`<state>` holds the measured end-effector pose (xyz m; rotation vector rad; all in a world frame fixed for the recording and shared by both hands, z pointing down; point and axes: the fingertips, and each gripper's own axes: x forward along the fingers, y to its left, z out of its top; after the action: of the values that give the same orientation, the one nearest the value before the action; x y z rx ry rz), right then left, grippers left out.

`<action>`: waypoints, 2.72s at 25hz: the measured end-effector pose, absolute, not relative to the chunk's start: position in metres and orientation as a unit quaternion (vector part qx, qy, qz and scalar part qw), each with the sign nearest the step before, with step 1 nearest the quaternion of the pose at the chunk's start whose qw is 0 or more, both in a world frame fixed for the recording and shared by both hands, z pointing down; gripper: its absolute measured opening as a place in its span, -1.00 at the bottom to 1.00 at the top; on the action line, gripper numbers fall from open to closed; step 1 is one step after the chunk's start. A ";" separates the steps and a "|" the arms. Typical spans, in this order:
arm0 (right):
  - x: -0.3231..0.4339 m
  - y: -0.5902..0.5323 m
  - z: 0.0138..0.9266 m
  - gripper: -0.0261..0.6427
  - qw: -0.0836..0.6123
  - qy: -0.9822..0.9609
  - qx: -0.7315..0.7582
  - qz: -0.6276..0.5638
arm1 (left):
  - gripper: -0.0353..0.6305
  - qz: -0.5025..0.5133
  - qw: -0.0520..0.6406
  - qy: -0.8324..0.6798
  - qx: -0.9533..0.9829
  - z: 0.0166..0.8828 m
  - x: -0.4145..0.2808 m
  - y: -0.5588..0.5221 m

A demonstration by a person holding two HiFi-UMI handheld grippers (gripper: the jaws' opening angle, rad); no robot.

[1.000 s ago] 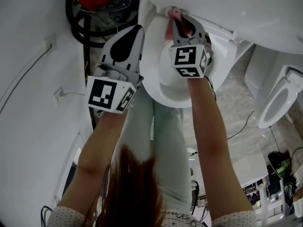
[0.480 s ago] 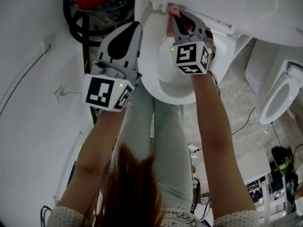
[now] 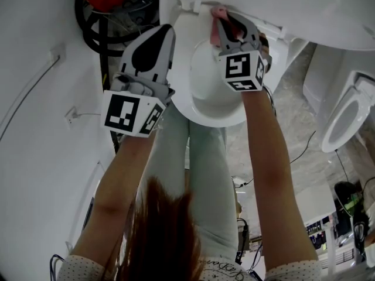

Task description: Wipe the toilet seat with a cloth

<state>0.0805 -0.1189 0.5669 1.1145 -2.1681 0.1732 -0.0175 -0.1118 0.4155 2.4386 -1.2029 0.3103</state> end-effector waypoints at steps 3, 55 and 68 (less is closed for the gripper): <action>0.087 -0.117 0.567 -0.72 0.341 -0.834 0.429 0.066 | -0.88 0.112 0.201 -0.429 0.874 0.415 -0.014 -0.110; 0.225 -0.060 0.572 -0.75 0.402 -0.843 0.357 0.008 | -0.88 0.104 0.199 -0.419 0.880 0.417 0.024 -0.064; 0.225 -0.039 0.580 -0.77 0.461 -0.858 0.214 -0.074 | -0.88 0.105 0.201 -0.415 0.881 0.419 0.027 -0.053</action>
<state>0.2246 -0.0385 0.5801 0.5255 -2.1114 -0.1810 0.0267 -0.0530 0.4190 2.4604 -1.1601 0.2943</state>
